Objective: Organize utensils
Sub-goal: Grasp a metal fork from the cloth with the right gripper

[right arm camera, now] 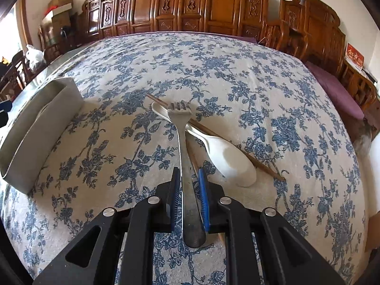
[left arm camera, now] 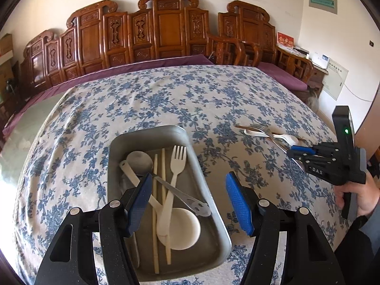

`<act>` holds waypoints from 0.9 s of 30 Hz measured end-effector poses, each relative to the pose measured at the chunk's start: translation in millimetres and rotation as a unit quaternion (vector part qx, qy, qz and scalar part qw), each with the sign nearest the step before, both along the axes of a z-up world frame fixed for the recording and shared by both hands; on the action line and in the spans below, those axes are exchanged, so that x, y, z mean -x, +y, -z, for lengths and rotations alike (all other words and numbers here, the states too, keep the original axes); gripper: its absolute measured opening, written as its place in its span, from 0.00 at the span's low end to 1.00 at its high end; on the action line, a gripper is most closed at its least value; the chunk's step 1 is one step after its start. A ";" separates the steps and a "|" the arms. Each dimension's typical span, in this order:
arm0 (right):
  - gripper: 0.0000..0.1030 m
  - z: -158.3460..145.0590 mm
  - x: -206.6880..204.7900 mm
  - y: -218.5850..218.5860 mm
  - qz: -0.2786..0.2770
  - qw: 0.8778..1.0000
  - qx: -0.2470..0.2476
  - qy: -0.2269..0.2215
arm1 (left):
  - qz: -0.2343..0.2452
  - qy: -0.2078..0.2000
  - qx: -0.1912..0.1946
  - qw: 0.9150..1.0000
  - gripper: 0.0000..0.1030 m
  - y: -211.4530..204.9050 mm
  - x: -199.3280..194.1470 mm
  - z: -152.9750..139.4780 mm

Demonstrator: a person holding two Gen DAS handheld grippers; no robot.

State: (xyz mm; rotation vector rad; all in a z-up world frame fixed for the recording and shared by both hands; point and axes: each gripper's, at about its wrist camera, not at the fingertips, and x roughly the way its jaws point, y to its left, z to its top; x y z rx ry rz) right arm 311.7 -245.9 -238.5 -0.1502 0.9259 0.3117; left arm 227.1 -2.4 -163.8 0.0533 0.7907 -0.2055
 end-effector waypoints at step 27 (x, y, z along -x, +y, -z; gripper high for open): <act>0.08 -7.0 -7.3 15.9 -0.033 0.999 -0.040 0.015 | 0.008 -0.006 -0.005 1.000 0.59 -29.9 8.7 0.4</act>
